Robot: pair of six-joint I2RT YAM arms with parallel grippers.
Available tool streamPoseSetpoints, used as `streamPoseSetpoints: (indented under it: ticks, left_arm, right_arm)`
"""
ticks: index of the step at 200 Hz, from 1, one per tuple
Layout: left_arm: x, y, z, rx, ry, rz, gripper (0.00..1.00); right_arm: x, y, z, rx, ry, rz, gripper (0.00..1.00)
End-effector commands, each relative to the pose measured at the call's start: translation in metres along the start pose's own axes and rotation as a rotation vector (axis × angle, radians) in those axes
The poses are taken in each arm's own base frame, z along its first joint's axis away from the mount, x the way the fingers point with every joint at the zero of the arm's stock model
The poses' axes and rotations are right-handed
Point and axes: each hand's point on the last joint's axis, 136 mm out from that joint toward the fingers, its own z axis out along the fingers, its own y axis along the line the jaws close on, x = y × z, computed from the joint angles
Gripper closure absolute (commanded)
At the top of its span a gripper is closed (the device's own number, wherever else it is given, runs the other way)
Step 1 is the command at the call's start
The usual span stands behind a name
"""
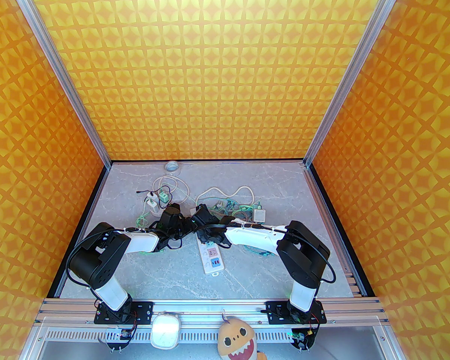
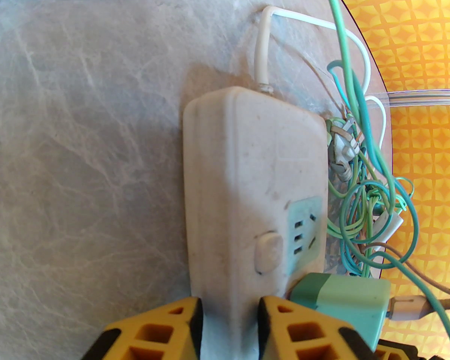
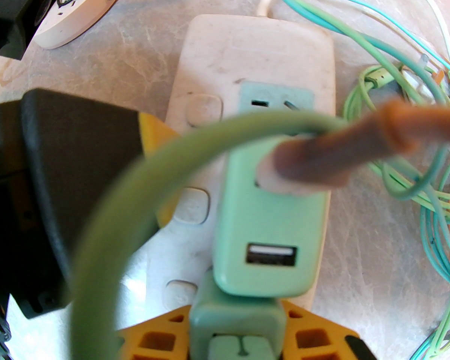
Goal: Pull the plug off the socket
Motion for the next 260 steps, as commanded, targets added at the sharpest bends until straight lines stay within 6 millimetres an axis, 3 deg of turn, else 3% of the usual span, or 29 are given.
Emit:
streamPoseSetpoints:
  ticks: [1, 81, 128, 175, 195, 222, 260]
  left_arm:
    - [0.031, 0.054, 0.000, -0.191, 0.095, -0.031, 0.70]
    - [0.031, 0.054, 0.001, -0.187, 0.092, -0.029, 0.70]
    - [0.029, 0.049, -0.003, -0.173, 0.084, -0.027, 0.69]
    - [0.013, 0.014, -0.025, -0.113, 0.049, 0.021, 0.64]
    - [0.005, -0.003, -0.040, -0.085, 0.025, 0.053, 0.52]
    - [-0.007, -0.023, -0.065, -0.062, -0.021, 0.094, 0.40]
    - [-0.017, -0.039, -0.095, -0.046, -0.082, 0.125, 0.38]
  right_arm:
    - [-0.026, 0.001, -0.026, -0.060, -0.100, 0.050, 0.79]
    - [-0.024, 0.014, -0.029, 0.037, -0.075, -0.063, 0.79]
    - [-0.039, 0.004, -0.065, 0.026, -0.183, -0.029, 0.78]
    - [-0.060, -0.034, -0.114, 0.009, -0.298, 0.063, 0.76]
    - [-0.064, -0.056, -0.130, 0.004, -0.338, 0.115, 0.76]
    - [-0.064, -0.084, -0.143, 0.009, -0.366, 0.181, 0.76]
    - [-0.054, -0.124, -0.154, 0.040, -0.390, 0.271, 0.76]
